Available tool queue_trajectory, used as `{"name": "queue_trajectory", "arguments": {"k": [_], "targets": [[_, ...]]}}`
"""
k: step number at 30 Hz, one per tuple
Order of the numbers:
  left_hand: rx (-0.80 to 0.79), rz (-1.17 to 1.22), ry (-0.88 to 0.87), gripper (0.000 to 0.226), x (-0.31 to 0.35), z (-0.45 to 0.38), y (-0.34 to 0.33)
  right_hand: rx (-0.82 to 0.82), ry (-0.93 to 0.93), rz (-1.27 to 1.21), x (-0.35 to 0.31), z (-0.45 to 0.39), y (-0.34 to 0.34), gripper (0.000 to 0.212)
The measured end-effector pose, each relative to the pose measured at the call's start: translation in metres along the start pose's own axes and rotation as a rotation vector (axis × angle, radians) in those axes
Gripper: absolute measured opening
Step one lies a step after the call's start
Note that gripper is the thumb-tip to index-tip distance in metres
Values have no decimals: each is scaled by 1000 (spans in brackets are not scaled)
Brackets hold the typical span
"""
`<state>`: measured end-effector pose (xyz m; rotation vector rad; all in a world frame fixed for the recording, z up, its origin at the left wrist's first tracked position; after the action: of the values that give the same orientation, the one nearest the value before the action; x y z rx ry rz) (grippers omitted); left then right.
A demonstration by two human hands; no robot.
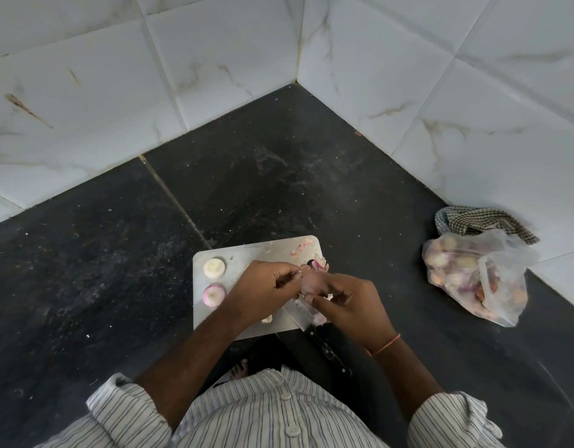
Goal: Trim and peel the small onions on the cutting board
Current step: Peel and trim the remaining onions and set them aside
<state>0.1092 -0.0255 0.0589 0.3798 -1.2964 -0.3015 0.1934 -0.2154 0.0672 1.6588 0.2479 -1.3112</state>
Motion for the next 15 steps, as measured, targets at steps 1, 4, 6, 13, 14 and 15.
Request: {"name": "queue_trajectory", "arguments": {"k": [1, 4, 6, 13, 14, 15], "targets": [[8, 36, 18, 22, -1, 0, -1, 2, -3, -15, 1, 0, 0, 44], [48, 204, 86, 21, -5, -1, -4, 4, -9, -75, 4, 1, 0, 48], [76, 348, 151, 23, -7, -3, -6, 0, -13, -142, 5, 1, 0, 50], [-2, 140, 151, 27, -20, -17, -9, 71, -47, -288, 12, -1, -6, 50], [-34, 70, 132, 27, -19, -20, -11, 88, -57, -282, 13, 0, -5, 48], [-57, 16, 113, 27, -19, -23, -14, 101, -69, -277, 15, 0, -3, 46]]}}
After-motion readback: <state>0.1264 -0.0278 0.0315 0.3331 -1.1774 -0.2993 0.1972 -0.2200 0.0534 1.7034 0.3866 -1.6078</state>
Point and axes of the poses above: each hand's wrist, its own z-axis away from the middle knuckle, its own y-axis out of the back of the hand, x = y × z, the point moved 3 cm from there along -z, towards the middle knuckle, and after that the axes turned 8 degrees about -x, right-handed, at the moved point
